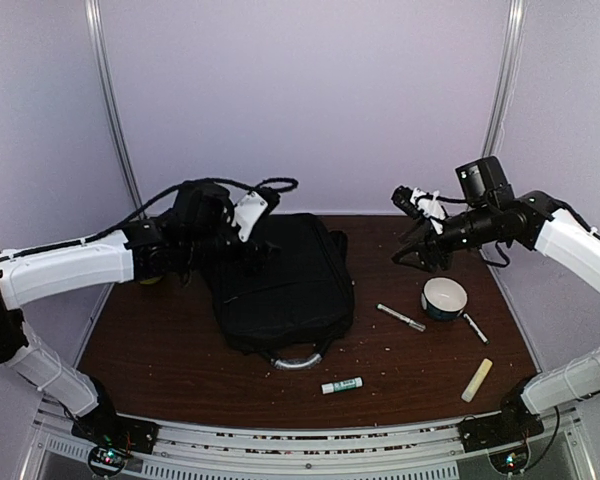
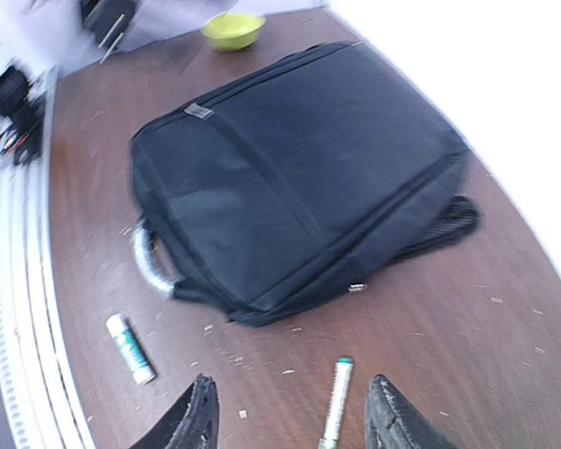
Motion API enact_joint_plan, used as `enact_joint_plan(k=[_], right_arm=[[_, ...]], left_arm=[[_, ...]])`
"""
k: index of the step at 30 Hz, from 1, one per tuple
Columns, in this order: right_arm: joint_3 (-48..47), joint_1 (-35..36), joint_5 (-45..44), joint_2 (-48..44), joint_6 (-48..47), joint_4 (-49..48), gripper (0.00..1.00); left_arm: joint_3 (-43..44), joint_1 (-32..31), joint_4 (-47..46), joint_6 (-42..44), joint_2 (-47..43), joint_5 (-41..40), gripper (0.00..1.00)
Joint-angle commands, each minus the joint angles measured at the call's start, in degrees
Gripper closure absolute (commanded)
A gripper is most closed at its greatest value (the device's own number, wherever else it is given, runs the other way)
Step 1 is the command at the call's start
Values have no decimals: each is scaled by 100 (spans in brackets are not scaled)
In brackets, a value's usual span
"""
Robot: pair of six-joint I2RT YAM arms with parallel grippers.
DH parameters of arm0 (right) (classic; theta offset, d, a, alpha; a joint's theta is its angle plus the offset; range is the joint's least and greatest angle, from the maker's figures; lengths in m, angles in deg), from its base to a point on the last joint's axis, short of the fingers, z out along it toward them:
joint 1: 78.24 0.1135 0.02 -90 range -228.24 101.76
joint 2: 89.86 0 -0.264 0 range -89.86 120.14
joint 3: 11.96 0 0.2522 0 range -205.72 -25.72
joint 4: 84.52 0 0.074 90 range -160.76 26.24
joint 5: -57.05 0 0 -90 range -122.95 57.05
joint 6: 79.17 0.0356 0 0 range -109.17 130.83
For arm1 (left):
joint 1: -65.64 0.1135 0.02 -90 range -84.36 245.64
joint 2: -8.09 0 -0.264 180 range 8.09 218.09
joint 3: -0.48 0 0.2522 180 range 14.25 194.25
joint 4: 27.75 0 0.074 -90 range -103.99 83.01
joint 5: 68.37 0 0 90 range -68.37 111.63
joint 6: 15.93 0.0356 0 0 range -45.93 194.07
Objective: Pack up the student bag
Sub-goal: Pick up the glue stick from the center of the board.
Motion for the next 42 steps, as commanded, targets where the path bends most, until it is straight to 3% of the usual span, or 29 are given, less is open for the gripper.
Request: enact_joint_plan(k=[1,5,9,13,19,28,36,42], right_arm=[[297,483,570,536,-727,492,47],[589,1200,240,891,-969,445,52],[1063,1927,-57,1181,-880,30,57],[1452,2520,-648,1528,-886,-443,58],[1820,2654,-994,1684,-953,-803,53],[1527,2824,-1404,2172,-766,-685,52],[1130,3236,-1861,2537,-426,-372,51],[937,3349,-2202,3049,-304,-459,58]], left_arm=[[447,635,472,-286,160,271,28],[645,897,443,312,281,569,35],[1155,1290,710,283,679,511,17],[1425,1777,833,-183,963,1001,13],[777,1833,168,191,688,1041,16],[96,1841,-120,399,232,923,17],[313,1836,-26,385,659,1337,18],[317,1782,-36,132,436,1711,20]])
